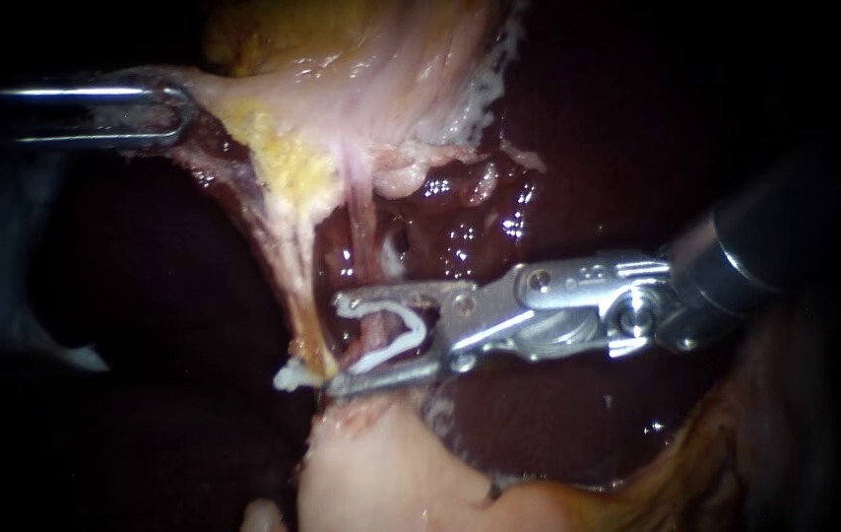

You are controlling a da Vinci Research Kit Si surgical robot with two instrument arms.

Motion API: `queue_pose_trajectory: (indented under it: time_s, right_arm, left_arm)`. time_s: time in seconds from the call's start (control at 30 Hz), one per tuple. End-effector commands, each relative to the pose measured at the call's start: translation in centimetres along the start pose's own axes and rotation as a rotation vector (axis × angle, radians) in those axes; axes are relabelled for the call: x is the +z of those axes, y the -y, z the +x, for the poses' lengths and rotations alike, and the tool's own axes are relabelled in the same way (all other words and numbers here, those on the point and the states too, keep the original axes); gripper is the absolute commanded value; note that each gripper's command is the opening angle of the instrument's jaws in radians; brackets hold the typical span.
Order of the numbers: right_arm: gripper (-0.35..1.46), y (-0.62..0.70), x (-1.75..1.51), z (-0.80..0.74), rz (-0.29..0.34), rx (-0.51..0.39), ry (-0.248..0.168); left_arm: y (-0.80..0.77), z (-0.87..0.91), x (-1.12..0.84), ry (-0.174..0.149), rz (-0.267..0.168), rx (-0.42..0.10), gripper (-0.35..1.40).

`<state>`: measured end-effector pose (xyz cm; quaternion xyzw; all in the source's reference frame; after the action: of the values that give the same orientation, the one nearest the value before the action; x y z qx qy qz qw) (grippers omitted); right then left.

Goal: Clipping second clip left tube

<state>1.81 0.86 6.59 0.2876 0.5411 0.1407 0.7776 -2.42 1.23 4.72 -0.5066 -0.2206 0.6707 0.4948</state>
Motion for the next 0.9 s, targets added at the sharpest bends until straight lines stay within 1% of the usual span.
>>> queue_pose_trajectory:
  time_s: [0.03, 0.17, 0.3, 0.37, 0.5, 0.67, 0.73, 0.9]
  right_arm:
    - [0.50, -0.04, 0.01, -0.02, 0.004, -0.004, 0.001]
    - [0.50, -0.10, 0.12, -0.04, 0.029, -0.006, -0.002]
    - [0.50, -0.10, 0.32, 0.03, 0.072, -0.002, -0.027]
    - [0.50, -0.08, 0.44, 0.07, 0.092, -0.005, -0.029]
    - [0.49, 0.01, 0.63, 0.09, 0.115, -0.003, -0.026]
    - [0.49, 0.11, 0.77, 0.09, 0.136, -0.006, -0.023]
    - [0.49, 0.15, 0.79, 0.10, 0.140, -0.002, -0.028]
    - [0.49, 0.31, 0.81, 0.15, 0.153, 0.011, -0.045]
  left_arm:
    - [0.00, 0.00, 0.00, 0.000, 0.001, 0.000, -0.35]
    - [-0.01, 0.00, 0.01, -0.001, 0.002, 0.000, -0.35]
    - [-0.01, 0.00, 0.02, -0.001, 0.002, 0.000, -0.35]
    - [-0.01, -0.01, 0.03, -0.001, 0.003, 0.000, -0.35]
    - [-0.02, -0.01, 0.04, -0.001, 0.001, 0.000, -0.35]
    - [-0.02, -0.02, 0.05, 0.000, -0.001, 0.000, -0.35]
    - [-0.02, -0.02, 0.05, 0.000, -0.001, 0.000, -0.35]
    - [-0.02, -0.02, 0.04, 0.000, -0.001, 0.000, -0.35]
